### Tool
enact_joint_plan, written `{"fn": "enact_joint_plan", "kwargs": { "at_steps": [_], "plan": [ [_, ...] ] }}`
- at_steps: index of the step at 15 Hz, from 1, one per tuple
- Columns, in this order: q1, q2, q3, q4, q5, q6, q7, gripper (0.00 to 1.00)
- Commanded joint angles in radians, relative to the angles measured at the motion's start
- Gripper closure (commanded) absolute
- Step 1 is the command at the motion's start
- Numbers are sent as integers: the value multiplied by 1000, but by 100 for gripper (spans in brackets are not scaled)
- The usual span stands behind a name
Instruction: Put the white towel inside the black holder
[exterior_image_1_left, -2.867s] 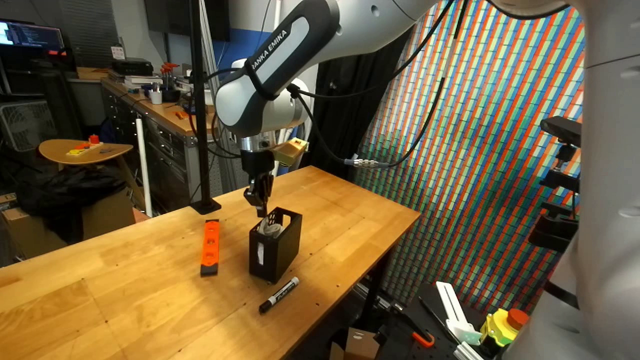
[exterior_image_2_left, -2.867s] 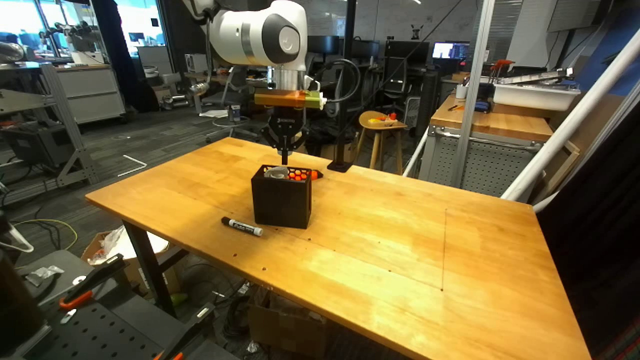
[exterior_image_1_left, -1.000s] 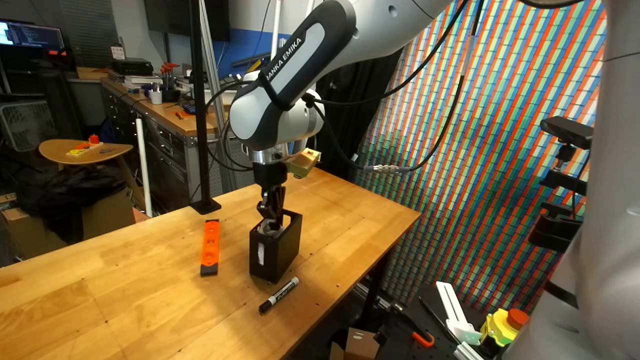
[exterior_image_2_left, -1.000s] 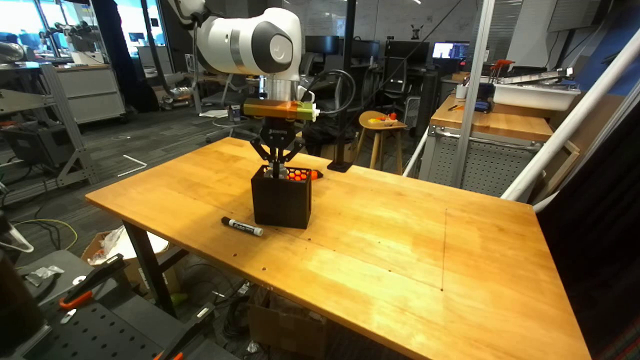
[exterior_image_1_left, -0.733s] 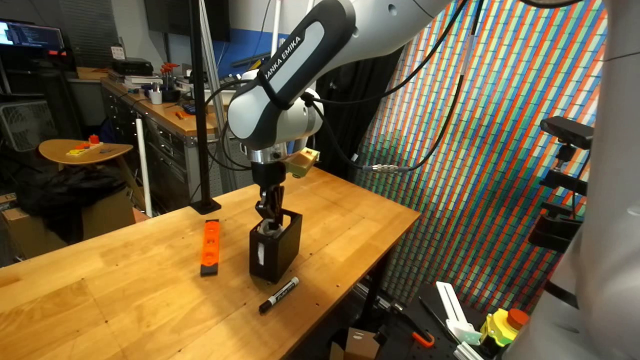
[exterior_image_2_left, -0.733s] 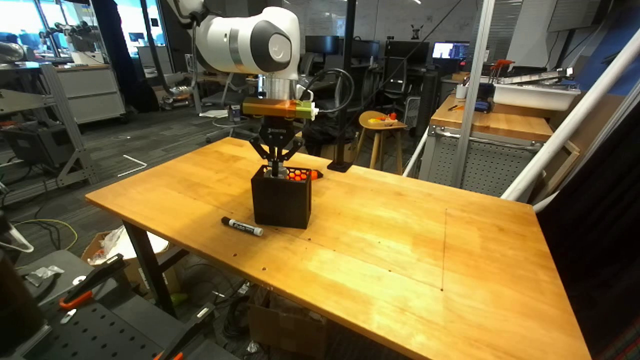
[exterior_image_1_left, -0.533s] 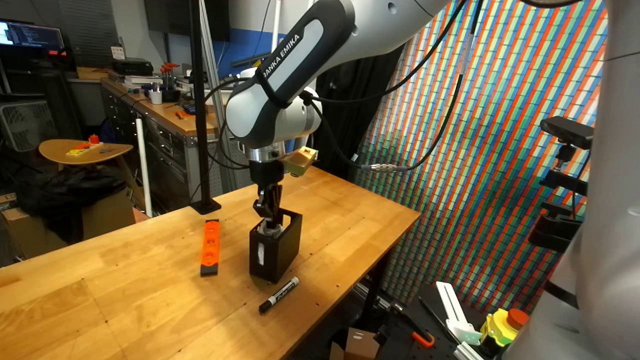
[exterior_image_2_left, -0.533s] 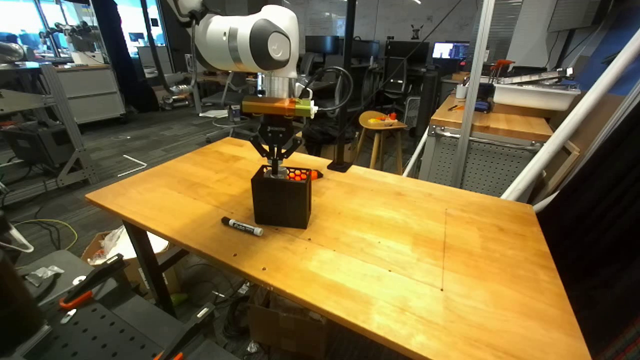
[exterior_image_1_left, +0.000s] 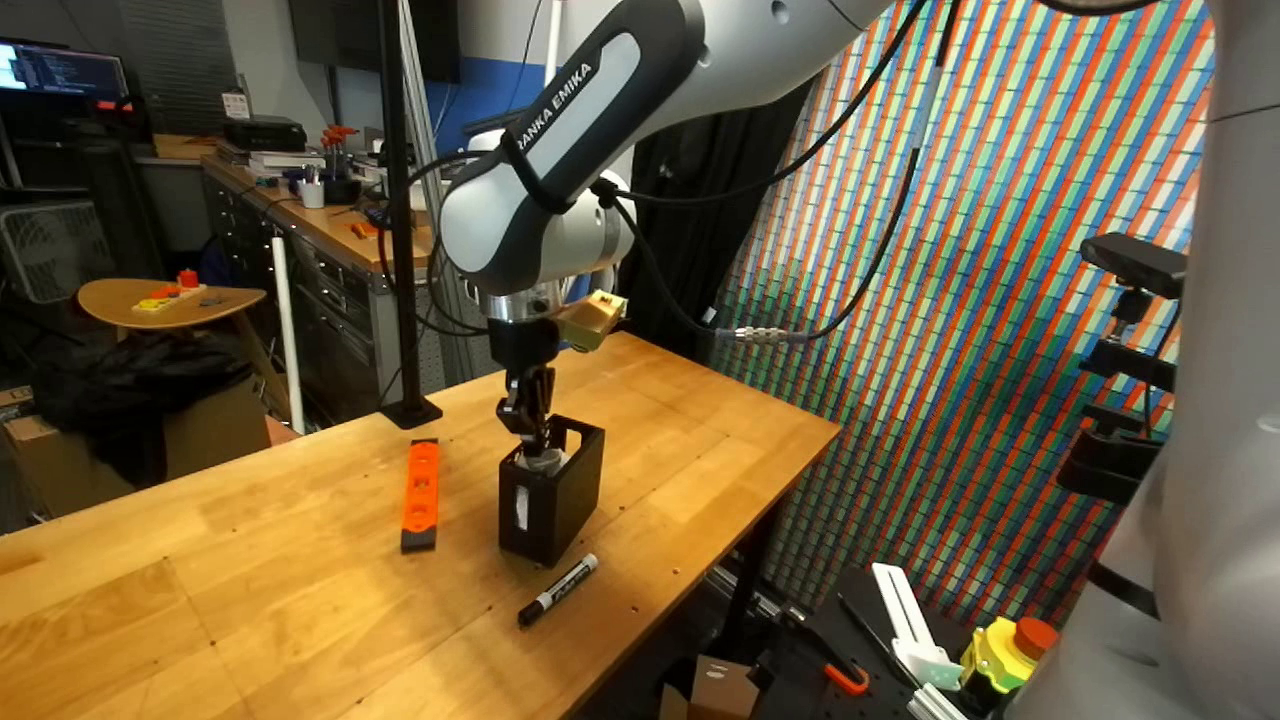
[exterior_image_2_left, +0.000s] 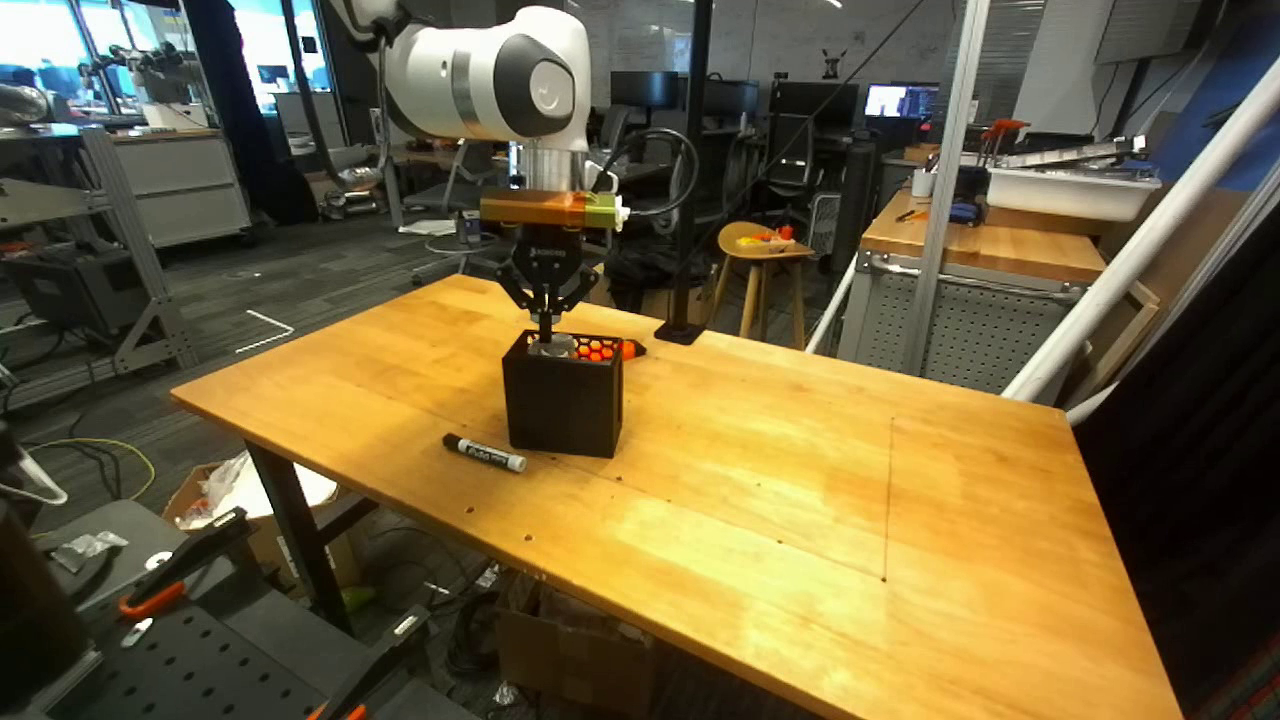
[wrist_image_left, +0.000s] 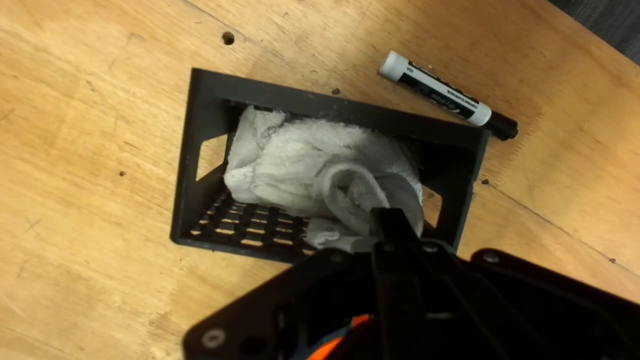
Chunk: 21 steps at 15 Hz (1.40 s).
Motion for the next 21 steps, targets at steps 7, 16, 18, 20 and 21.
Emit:
{"fn": "enact_joint_plan", "kwargs": {
  "at_steps": [7, 16, 18, 20, 21],
  "plan": [
    [-3, 45, 7, 37, 8, 2, 0, 100],
    [-13, 163, 20, 98, 24, -1, -9, 100],
    [-20, 166, 21, 98, 31, 3, -12, 100],
    [-26, 162, 18, 96, 39, 4, -13, 100],
    [-29, 160, 17, 95, 42, 3, -14, 100]
  ]
}}
